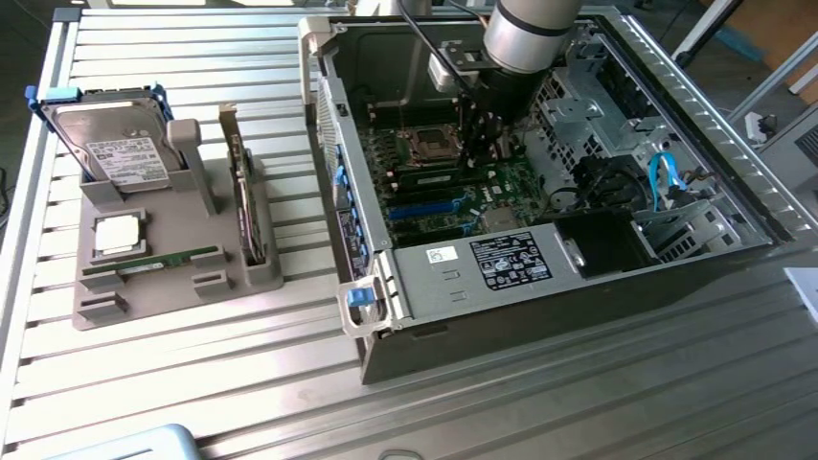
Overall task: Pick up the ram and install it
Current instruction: 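Insert the ram into the slot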
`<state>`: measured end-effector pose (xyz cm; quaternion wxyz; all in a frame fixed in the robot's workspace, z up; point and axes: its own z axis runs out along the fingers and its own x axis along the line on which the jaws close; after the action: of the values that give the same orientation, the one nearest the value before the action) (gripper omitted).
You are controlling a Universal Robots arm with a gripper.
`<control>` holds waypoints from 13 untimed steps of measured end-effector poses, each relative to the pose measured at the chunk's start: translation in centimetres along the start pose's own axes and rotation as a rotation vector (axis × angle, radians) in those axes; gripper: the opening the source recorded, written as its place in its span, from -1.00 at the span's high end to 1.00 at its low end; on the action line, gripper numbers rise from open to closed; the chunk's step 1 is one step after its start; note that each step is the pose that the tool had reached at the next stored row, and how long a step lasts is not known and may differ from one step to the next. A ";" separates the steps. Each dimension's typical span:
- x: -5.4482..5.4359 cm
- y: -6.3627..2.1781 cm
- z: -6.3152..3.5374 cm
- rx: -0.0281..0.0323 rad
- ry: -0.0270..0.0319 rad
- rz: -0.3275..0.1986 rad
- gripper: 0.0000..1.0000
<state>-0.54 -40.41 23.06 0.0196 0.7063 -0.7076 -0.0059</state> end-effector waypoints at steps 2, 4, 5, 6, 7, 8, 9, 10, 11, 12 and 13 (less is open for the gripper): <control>0.0 0.00 -0.01 -0.0001 0.0003 0.000 0.50; 0.0 0.00 -0.01 -0.0001 0.0003 0.000 0.37; 0.0 0.00 -0.01 -0.0001 0.0003 0.000 0.25; 0.0 0.00 -0.01 -0.0001 0.0003 0.000 0.25; 0.0 0.00 -0.01 -0.0001 0.0004 0.000 0.25; 0.0 0.01 -0.09 -0.0003 0.0010 0.000 0.25; 0.0 0.01 -0.25 -0.0002 0.0009 0.000 0.25; 0.0 0.02 -0.62 -0.0001 0.0007 0.000 0.25; 0.0 0.03 -0.91 0.0000 0.0006 0.000 0.25; 0.0 0.05 -1.28 -0.0001 0.0009 0.000 0.25; 0.0 0.07 -2.01 -0.0001 0.0009 0.000 0.25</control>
<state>-0.54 -40.40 25.07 0.0200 0.7063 -0.7076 -0.0056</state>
